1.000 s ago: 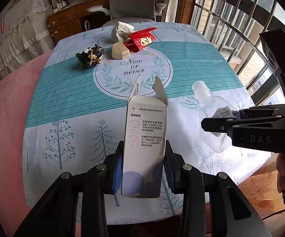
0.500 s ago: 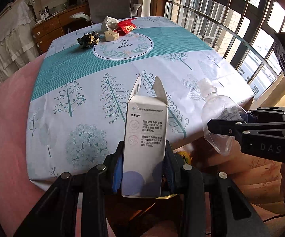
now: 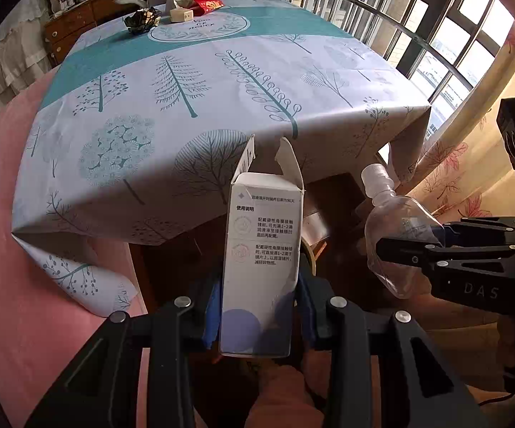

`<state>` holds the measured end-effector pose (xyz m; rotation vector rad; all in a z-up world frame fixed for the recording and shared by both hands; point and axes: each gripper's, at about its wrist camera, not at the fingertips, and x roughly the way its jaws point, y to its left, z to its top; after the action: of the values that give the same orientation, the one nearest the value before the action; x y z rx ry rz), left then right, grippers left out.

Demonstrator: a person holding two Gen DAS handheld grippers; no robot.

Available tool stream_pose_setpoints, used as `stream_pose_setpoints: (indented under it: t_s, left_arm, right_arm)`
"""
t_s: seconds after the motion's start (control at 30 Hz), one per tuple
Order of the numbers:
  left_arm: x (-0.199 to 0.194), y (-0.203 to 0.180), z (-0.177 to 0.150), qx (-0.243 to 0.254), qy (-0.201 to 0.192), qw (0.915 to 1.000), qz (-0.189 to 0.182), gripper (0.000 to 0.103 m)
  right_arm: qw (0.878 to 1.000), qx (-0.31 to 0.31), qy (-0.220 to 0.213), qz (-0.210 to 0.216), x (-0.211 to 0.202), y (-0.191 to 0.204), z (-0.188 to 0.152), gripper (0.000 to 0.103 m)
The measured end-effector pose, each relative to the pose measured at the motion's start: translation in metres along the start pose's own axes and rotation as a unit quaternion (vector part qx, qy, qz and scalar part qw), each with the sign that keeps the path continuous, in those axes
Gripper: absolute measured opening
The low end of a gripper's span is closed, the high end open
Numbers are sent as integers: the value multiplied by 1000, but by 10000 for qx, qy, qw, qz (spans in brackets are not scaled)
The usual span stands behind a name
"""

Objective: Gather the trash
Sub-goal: 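Carry the white box and plastic bottle in both grippers over the trash bin, then open both grippers over the bin to drop the box and bottle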

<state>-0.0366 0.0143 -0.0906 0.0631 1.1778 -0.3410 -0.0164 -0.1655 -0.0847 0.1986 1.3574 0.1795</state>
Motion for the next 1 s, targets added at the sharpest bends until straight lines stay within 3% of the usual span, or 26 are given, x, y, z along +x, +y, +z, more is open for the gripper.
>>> stream_pose_setpoints:
  t_s: [0.2,0.37,0.7,0.77,0.83,0.9,1.0]
  left_arm:
    - [59,0,-26,-224,319,9991,-183,34]
    - [132,0,-43,-452,559,9971,-237,35]
    - [256,-13,-69,-320,514,9982,-10,36]
    - [271,-14,-71,-337,432,9984,106,41]
    - [284,-9,-73,-432,444,9975,327,63]
    - [294,2,-71,-650,526,9959,338,80]
    - [298,16,-70,-910,512,9938,392,83]
  right_arm:
    - [9997,92,207,81,52,-20,-27,33]
    - [9991,105,364,177,124,-42,-40,34]
    - [9979,404,445,234,264,-98,-30,37]
    - [9966,530,557,284,284,-109,-25,38]
    - [9959,619,585,293,298,-116,-23,39]
    - [9961,659,529,258,304,-122,-23,55]
    - [9959,736,431,308,306,-127,-23,59]
